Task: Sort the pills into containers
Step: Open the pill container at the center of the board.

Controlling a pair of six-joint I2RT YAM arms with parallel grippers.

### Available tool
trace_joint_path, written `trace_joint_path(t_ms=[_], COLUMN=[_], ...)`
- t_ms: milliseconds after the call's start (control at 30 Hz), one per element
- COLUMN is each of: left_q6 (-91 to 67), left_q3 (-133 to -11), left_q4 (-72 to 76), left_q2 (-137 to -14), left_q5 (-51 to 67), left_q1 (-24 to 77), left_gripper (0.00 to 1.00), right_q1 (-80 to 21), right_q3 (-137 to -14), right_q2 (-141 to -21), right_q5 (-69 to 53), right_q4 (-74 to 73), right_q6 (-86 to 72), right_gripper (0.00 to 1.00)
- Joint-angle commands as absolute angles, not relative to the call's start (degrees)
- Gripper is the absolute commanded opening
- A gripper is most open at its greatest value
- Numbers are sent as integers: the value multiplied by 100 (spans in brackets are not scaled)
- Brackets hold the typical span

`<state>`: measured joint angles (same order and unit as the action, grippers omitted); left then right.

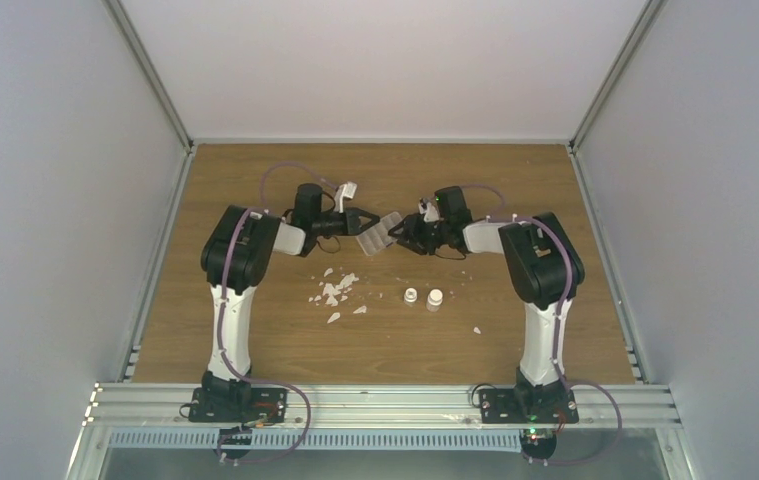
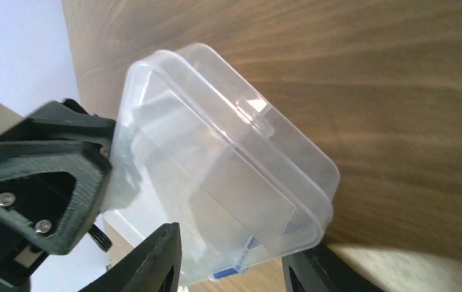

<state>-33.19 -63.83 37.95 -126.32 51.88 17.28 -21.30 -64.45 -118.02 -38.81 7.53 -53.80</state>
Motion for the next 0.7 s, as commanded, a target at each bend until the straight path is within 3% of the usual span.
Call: trace_joint_path(t_ms=[0,300,667], left_q6=[-2528,-1645,-1198], left_q3=[-6792,-7791,-8539], left_q4=[2721,1194,476], left_q2=[-12394,-12783,-13129], left_q5=[4753,3933,3541], left_q1=[2289,2680,2776], left_gripper=[38,54,61], right_q1=[-2058,-1544,-1204], right_q3=[-6134,-5604,-5470], right_q2=[-11358,-10524,-10283], right_q5=[-4057,-3809,-3634], right_q4=[1111,1170,1132], right_q6=[-5265,-5031,-4895], right_gripper=[100,100,100])
